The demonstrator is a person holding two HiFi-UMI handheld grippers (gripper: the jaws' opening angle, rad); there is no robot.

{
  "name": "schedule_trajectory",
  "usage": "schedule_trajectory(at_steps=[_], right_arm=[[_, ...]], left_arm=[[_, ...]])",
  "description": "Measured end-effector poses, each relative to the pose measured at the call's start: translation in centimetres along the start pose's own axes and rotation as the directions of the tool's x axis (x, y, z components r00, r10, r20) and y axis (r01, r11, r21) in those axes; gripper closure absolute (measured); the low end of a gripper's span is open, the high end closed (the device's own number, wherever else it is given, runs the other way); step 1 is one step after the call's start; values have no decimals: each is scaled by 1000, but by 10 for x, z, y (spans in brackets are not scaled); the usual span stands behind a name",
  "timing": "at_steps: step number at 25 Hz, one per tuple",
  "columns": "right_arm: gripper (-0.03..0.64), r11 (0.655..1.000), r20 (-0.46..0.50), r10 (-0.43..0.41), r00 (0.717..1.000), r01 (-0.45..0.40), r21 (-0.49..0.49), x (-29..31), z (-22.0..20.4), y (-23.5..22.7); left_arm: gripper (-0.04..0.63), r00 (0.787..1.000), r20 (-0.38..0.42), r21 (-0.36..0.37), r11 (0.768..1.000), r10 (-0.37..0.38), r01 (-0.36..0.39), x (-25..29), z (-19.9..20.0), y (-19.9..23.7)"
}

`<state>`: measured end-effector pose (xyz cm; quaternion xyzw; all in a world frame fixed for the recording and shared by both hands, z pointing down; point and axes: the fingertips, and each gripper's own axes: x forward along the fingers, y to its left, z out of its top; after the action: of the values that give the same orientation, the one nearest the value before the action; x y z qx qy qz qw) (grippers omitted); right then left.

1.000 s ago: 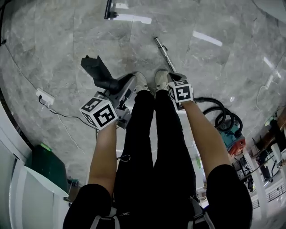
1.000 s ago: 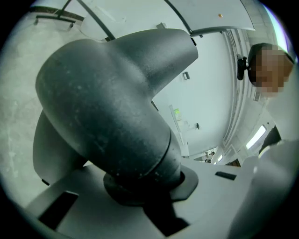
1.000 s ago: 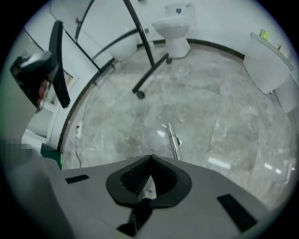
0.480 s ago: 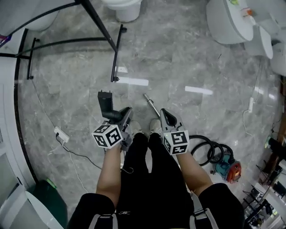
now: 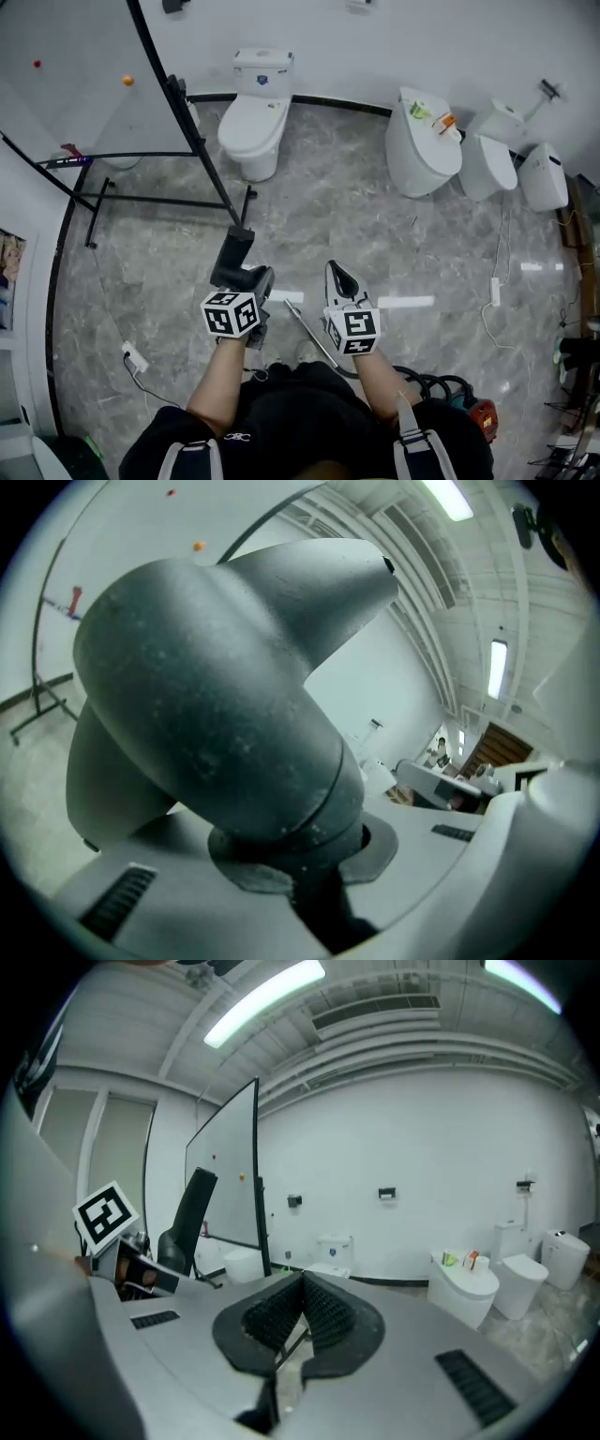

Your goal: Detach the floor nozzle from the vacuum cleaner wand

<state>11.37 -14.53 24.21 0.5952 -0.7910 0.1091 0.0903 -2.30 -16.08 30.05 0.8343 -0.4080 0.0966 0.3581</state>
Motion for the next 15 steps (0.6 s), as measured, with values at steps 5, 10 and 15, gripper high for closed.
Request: schedule_trajectory(at_steps=[5,10,15], right_arm=[[600,995,155,-60,986,47,87,-34,102,-33],[600,990,244,16,970,-49,130,-49,156,-16],[601,994,290,37,956,-64,85,-61,180,-3]], left_arm=[[529,999,33,155,988,2,-7,-25,63,-68],[529,992,123,226,974,-5,-23,-61,111,-104],[529,984,176,217,976,-27,-12,-77,130,-122]])
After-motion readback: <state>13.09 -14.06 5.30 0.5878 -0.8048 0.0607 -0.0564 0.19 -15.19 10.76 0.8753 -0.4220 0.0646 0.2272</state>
